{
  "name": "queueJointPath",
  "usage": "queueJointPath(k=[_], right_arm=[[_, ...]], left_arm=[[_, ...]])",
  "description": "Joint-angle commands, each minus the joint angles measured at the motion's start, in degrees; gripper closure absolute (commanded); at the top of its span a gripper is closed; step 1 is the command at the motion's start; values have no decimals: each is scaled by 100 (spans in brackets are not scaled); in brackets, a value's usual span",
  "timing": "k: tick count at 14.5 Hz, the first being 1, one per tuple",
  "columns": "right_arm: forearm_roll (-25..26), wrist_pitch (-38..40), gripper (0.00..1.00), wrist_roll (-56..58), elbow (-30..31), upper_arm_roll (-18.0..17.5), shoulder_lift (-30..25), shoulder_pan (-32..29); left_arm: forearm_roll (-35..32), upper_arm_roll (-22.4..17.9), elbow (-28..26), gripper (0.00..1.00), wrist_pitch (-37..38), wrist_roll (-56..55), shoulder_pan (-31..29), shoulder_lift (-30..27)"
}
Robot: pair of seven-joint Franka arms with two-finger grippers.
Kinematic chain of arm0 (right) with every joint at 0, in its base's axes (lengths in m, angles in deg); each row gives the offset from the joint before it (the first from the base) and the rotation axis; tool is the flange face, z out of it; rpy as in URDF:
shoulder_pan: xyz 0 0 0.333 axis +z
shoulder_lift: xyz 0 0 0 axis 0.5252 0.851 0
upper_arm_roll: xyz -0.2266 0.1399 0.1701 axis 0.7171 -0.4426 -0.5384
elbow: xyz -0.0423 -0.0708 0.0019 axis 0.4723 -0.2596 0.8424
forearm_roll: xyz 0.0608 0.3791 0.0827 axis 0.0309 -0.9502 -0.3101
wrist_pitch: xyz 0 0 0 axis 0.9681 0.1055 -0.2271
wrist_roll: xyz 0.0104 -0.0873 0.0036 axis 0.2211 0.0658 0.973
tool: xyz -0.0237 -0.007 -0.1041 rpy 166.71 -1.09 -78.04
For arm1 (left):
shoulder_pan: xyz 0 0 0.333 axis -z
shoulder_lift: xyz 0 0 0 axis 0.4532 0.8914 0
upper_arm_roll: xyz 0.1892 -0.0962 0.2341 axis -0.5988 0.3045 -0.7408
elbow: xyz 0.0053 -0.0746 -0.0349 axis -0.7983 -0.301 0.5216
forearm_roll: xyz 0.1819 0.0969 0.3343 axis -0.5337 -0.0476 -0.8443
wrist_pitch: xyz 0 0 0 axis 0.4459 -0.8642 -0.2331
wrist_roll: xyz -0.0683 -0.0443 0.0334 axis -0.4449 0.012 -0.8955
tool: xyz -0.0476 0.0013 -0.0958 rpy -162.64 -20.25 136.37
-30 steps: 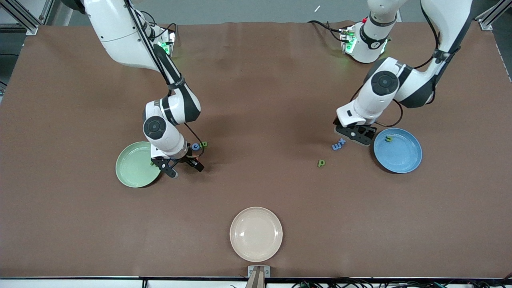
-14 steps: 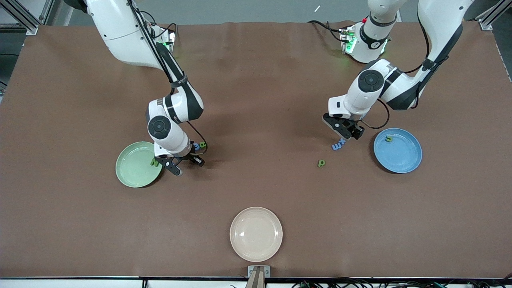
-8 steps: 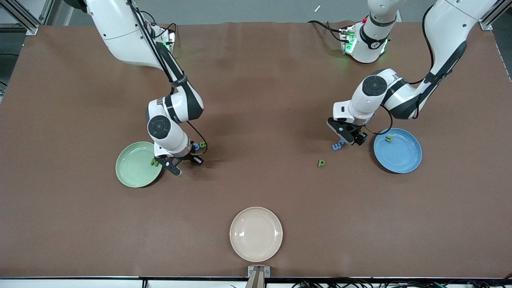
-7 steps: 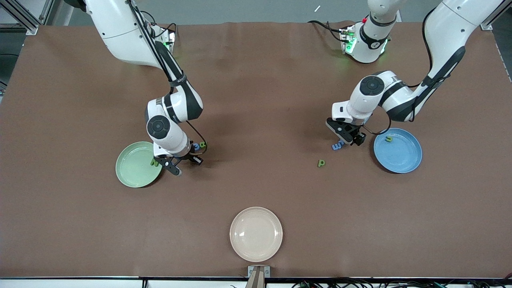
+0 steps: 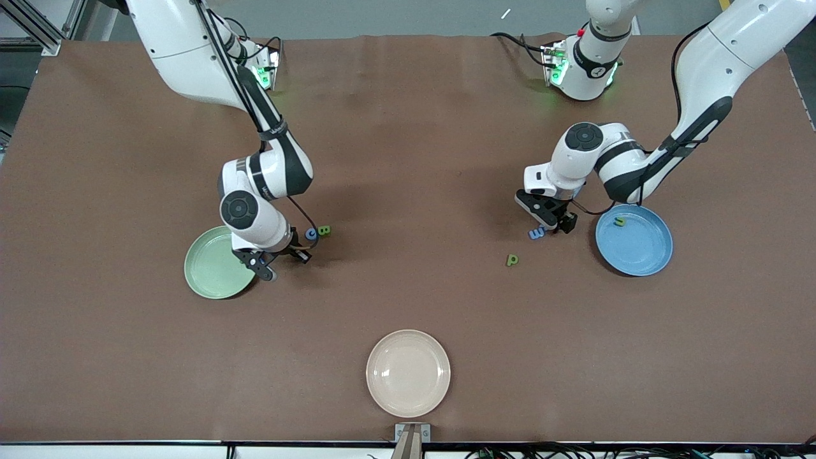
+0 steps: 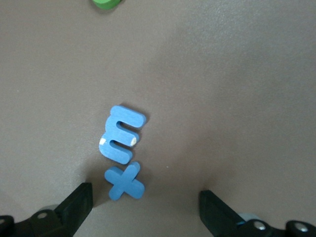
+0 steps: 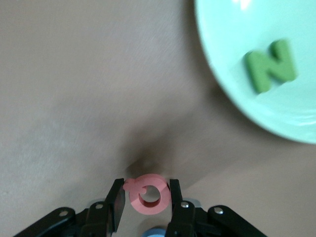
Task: Sort upper and lower case letters into plates
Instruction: 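Grasp the pink Q with the right gripper while the left gripper reaches x, then drop the Q into the green plate while the left gripper lowers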
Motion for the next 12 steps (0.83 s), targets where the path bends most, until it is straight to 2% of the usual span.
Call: queueJointPath(k=[1, 5, 7, 12], right_arm=[[74, 348, 100, 312, 119, -34, -404, -297], [74, 769, 100, 856, 128, -25, -694, -684], [83, 963, 100, 1243, 224, -25, -861, -1017], [259, 745, 100, 1974, 462, -25, -906, -1616]], left_arm=[[-158, 12, 78, 1, -54, -8, -63, -43], [-149, 65, 105, 1, -54, 141, -150, -96], [-131, 214, 131, 1, -54, 265, -334, -88], [114, 505, 114, 1, -45, 265, -564, -70]])
